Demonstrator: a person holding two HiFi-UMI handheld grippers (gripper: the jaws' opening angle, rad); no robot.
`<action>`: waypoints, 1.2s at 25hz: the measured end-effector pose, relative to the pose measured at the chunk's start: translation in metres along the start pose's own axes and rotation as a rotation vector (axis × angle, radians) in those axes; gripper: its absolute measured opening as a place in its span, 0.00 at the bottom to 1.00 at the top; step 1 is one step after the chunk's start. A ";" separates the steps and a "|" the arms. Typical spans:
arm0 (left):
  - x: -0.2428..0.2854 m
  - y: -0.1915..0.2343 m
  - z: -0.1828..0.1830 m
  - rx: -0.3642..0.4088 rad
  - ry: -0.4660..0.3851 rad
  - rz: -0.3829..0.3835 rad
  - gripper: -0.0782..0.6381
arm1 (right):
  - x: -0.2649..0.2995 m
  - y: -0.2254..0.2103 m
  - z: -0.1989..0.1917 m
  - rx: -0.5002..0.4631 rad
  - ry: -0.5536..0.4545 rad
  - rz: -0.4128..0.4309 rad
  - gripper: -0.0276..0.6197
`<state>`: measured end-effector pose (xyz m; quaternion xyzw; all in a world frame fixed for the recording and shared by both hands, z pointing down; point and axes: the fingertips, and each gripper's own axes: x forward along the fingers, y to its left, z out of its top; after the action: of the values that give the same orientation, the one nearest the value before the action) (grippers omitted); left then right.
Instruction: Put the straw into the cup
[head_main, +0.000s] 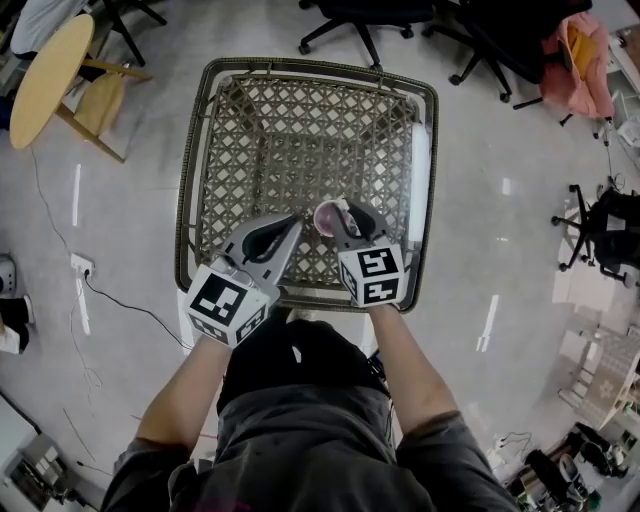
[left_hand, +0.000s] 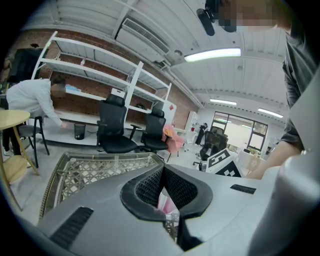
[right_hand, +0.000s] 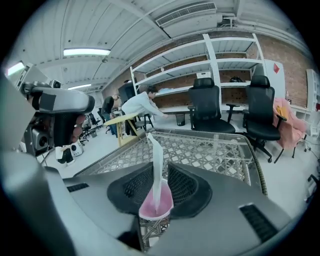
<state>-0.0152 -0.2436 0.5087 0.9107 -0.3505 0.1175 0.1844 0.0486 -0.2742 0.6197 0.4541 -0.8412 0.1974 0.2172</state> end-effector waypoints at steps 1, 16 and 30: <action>-0.002 0.001 0.000 -0.001 0.000 0.000 0.12 | 0.001 0.002 0.001 0.001 -0.002 0.001 0.11; 0.001 0.006 0.003 -0.005 -0.003 -0.012 0.12 | 0.003 -0.004 0.003 0.018 0.001 -0.012 0.22; 0.000 -0.004 0.020 0.013 -0.018 -0.031 0.12 | -0.023 -0.022 0.030 0.040 -0.066 -0.088 0.23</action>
<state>-0.0102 -0.2493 0.4894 0.9182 -0.3373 0.1087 0.1769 0.0735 -0.2855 0.5852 0.5012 -0.8229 0.1894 0.1889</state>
